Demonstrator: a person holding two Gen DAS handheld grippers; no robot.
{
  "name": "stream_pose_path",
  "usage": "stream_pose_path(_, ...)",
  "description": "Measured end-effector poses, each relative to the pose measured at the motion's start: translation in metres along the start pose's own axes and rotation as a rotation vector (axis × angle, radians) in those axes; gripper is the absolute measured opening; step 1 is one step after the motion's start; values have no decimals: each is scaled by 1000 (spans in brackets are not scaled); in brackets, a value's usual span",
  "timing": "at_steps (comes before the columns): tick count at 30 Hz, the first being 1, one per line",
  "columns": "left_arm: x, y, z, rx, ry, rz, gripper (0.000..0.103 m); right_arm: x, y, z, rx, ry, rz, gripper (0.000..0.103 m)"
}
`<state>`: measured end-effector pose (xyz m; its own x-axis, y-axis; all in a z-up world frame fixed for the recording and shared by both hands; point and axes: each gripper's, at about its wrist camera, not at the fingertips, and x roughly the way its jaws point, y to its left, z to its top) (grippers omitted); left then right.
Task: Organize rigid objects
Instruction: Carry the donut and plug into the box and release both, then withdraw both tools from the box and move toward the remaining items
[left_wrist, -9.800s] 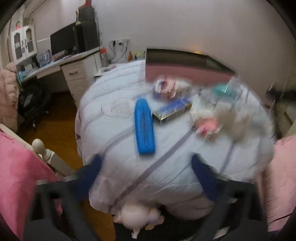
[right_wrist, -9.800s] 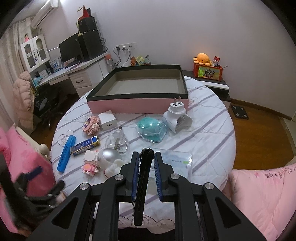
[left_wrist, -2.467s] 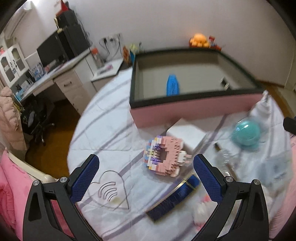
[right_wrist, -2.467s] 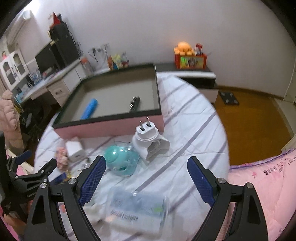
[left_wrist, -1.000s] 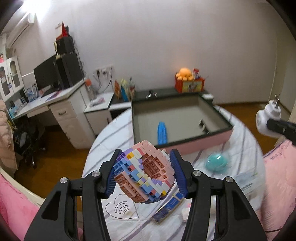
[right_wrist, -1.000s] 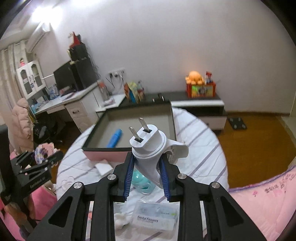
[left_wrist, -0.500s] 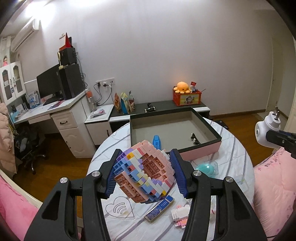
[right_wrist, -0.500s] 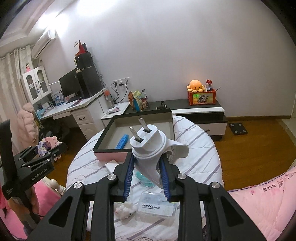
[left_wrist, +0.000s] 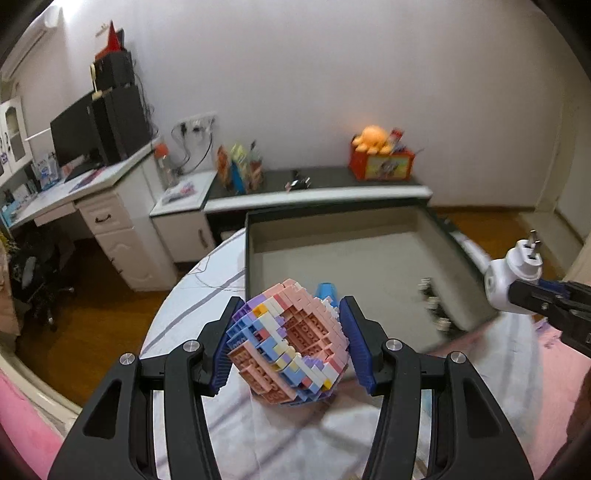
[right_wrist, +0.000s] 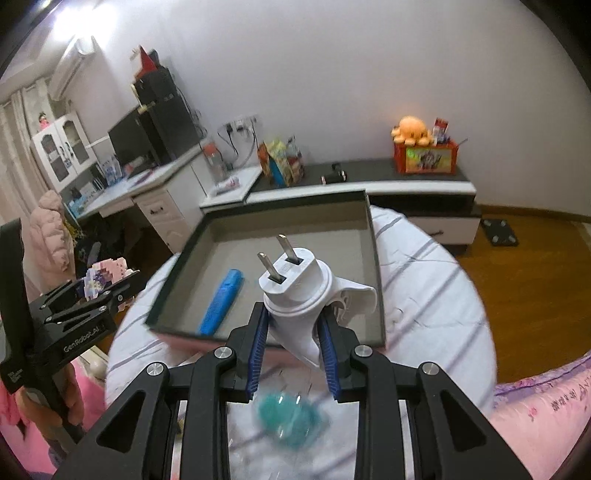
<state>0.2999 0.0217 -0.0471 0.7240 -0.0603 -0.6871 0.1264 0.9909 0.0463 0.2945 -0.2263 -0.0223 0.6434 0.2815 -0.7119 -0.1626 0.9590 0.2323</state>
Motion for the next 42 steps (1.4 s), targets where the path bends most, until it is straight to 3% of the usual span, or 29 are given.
stream_pose_path(4, 38, -2, 9, 7, 54, 0, 55, 36, -16, 7, 28, 63, -20, 29)
stream_pose_path(5, 42, -2, 10, 6, 62, 9, 56, 44, -19, 7, 30, 88, -37, 34)
stream_pose_path(6, 47, -1, 10, -2, 78, 18, 65, 51, -21, 7, 33, 118, -50, 59)
stream_pose_path(7, 51, -1, 11, -11, 97, 23, 83, 56, -24, 6, 43, 140, -58, 74)
stream_pose_path(8, 54, 0, 10, -20, 105, 22, 90, 59, -27, 6, 68, 146, -49, 82)
stream_pose_path(10, 55, 2, 8, -31, 96, 34, 93, 60, -31, 3, 112, 140, 14, 82)
stream_pose_path(14, 53, 2, 7, -35, 94, 47, 93, 56, -25, 0, 75, 141, -37, 82)
stream_pose_path(22, 33, 4, 5, -37, 72, 64, 93, 30, -23, 0, 77, 102, -40, 82)
stream_pose_path(31, -51, 3, -17, -44, -43, 103, 93, -47, -2, -14, 49, -13, -75, 82)
stream_pose_path(42, -134, -2, -83, -73, -114, 154, 93, -136, 22, -69, -3, -111, -132, 82)
